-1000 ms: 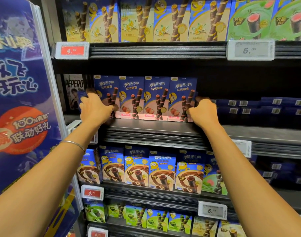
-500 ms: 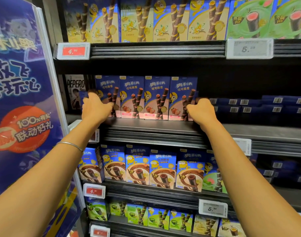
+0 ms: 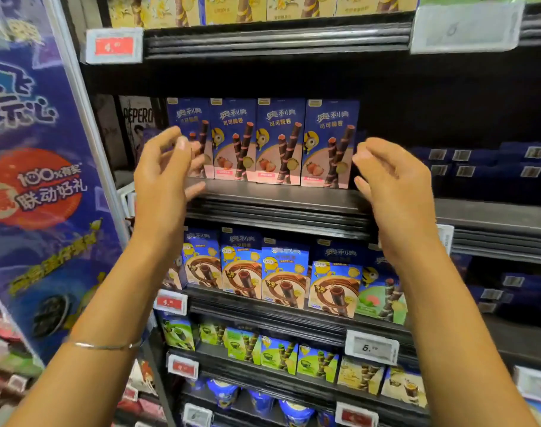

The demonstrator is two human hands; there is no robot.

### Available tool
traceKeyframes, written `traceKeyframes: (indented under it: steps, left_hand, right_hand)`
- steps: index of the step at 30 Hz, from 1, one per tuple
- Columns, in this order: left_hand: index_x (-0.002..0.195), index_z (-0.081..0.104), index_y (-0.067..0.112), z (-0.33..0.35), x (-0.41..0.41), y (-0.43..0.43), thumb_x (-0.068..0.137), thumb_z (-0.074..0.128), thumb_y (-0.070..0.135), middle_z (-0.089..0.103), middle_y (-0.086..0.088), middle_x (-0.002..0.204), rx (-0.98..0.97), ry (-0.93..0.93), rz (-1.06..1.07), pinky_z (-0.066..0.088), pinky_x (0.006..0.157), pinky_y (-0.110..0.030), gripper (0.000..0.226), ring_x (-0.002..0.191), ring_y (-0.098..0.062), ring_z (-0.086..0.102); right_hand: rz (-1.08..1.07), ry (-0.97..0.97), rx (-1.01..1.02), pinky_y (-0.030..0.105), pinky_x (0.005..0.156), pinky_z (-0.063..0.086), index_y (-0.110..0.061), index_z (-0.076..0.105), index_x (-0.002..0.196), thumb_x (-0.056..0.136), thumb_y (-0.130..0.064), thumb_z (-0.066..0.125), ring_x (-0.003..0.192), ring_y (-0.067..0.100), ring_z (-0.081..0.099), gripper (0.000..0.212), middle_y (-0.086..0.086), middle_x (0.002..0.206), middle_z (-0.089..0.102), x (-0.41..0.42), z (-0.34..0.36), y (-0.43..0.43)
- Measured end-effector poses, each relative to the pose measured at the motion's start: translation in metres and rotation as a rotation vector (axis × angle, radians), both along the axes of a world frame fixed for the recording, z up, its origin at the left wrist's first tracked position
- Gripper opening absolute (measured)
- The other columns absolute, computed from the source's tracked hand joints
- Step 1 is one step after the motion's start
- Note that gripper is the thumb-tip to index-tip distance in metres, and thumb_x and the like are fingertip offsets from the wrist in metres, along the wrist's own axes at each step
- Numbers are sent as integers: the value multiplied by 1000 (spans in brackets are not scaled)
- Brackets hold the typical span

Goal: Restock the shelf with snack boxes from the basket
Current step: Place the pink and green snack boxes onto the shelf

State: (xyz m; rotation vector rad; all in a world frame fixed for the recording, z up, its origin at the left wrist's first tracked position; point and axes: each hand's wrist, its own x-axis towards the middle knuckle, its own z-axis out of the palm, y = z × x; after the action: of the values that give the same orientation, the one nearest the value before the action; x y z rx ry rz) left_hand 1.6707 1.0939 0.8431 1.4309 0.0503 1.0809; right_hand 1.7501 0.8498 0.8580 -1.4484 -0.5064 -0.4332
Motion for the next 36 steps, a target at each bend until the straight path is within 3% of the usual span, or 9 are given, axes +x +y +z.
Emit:
traceKeyframes:
  steps: [5, 9, 15, 20, 24, 27, 31, 33, 36]
  left_hand:
    - [133, 59, 24, -101, -44, -57, 102, 45, 41, 75, -6, 125, -145, 71, -191, 62, 77, -27, 37, 114, -25, 74]
    - [132, 60, 16, -216, -83, -112, 97, 44, 46, 77, -10, 118, -305, 434, -242, 59, 70, -29, 48, 97, -21, 76]
    - [114, 63, 25, -355, -150, -185, 113, 36, 40, 76, -4, 107, -515, 899, -270, 52, 66, -29, 31, 86, -17, 74]
    - [110, 64, 26, -418, -211, -251, 111, 23, 59, 74, -4, 115, -623, 1153, -364, 47, 74, -32, 53, 95, -20, 71]
    - [124, 60, 22, -446, -246, -310, 108, 17, 65, 69, -13, 127, -667, 1237, -416, 44, 74, -33, 63, 103, -28, 67]
    - [116, 62, 24, -464, -261, -354, 107, 18, 67, 66, -16, 124, -673, 1308, -439, 42, 72, -33, 63, 96, -26, 64]
    - [135, 63, 18, -511, -264, -411, 107, 17, 67, 74, -12, 125, -637, 1394, -422, 49, 84, -36, 73, 110, -29, 70]
    - [125, 67, 21, -546, -258, -440, 107, 15, 67, 76, -10, 121, -641, 1420, -439, 49, 87, -38, 71, 111, -30, 71]
    - [114, 68, 23, -615, -238, -474, 107, 17, 67, 76, -8, 115, -694, 1433, -473, 50, 94, -43, 67, 112, -32, 71]
  right_hand:
    - [323, -15, 3, 32, 93, 57, -15, 65, 123, 97, -27, 58, 114, 17, 69, 30, 0, 119, 74, -51, -81, -36]
    - [432, 389, -81, 33, 87, 58, -19, 67, 114, 95, -26, 65, 105, 21, 73, 20, 2, 109, 77, -84, -184, -77]
    - [239, 912, -288, 23, 74, 53, -5, 65, 110, 101, -6, 54, 90, 21, 68, 14, 19, 107, 72, -156, -335, -165]
    - [-12, 1179, -459, 5, 47, 43, -12, 66, 84, 103, -9, 53, 52, -5, 60, 23, -14, 61, 67, -241, -414, -259]
    - [-76, 1387, -516, 21, 53, 42, -6, 65, 109, 105, -22, 52, 65, 13, 61, 22, 9, 85, 65, -289, -466, -342]
    - [-106, 1502, -510, 18, 48, 38, -8, 61, 94, 99, -28, 60, 66, 19, 53, 21, 17, 93, 59, -301, -494, -391]
    - [-117, 1506, -647, 26, 58, 41, -18, 54, 75, 100, -27, 61, 74, 26, 57, 27, 19, 92, 62, -294, -554, -440]
    - [-104, 1482, -739, 34, 74, 53, -20, 56, 78, 100, -29, 60, 87, 32, 64, 24, 21, 100, 68, -284, -601, -460]
    - [-2, 1426, -928, 44, 94, 54, -22, 59, 78, 99, -28, 55, 99, 34, 64, 23, 13, 99, 66, -263, -686, -476]
